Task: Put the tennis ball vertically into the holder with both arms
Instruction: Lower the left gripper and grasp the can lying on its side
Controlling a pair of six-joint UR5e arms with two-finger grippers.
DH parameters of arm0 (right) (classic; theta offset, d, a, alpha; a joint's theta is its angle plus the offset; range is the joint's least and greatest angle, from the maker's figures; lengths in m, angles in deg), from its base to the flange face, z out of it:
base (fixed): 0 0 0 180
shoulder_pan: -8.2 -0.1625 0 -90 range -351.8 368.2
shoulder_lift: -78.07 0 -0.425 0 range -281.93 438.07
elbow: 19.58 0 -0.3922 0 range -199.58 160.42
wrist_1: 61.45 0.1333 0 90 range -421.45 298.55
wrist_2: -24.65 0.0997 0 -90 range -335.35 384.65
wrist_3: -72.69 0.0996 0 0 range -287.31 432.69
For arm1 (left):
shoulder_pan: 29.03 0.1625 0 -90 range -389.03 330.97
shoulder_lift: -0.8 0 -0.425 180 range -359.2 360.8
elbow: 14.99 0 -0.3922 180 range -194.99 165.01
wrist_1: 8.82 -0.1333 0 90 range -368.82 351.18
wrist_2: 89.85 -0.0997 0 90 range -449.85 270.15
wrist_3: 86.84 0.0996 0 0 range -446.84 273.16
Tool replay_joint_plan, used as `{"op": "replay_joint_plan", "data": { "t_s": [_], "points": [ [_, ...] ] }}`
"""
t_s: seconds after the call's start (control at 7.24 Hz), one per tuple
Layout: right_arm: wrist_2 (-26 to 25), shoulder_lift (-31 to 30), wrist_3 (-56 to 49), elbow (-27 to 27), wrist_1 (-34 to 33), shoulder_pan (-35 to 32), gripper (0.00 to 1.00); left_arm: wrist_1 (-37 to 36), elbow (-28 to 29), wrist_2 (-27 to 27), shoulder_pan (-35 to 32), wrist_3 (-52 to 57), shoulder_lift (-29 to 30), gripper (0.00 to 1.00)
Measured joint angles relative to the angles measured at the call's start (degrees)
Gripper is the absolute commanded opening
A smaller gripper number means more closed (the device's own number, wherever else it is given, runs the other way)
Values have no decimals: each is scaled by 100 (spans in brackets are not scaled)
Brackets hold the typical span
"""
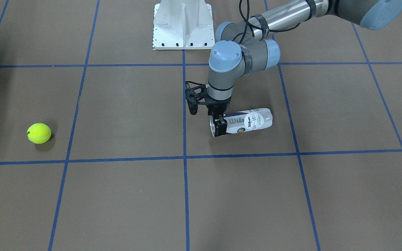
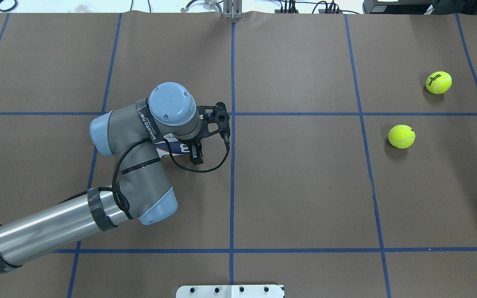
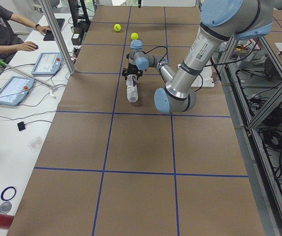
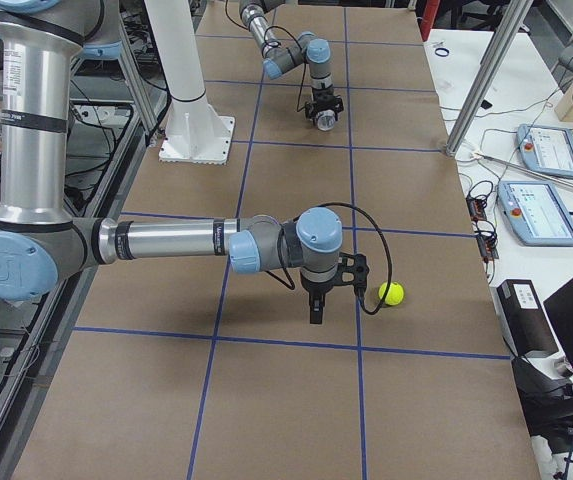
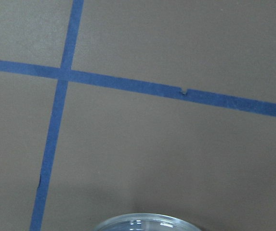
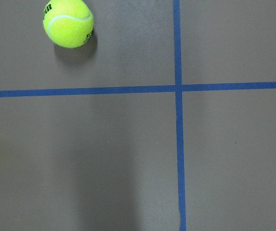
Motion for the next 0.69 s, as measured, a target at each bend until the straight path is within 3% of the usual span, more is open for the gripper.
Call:
{"op": "replay_joint_plan", "data": {
  "t_s": [0.28,0.69],
  "points": [
    [0,-2,0,-3,0,0,99,2,43,-2,7,19,12,98],
    [0,-2,0,-4,0,0,99,94,48,-1,9,24,16,83]
  ]
}}
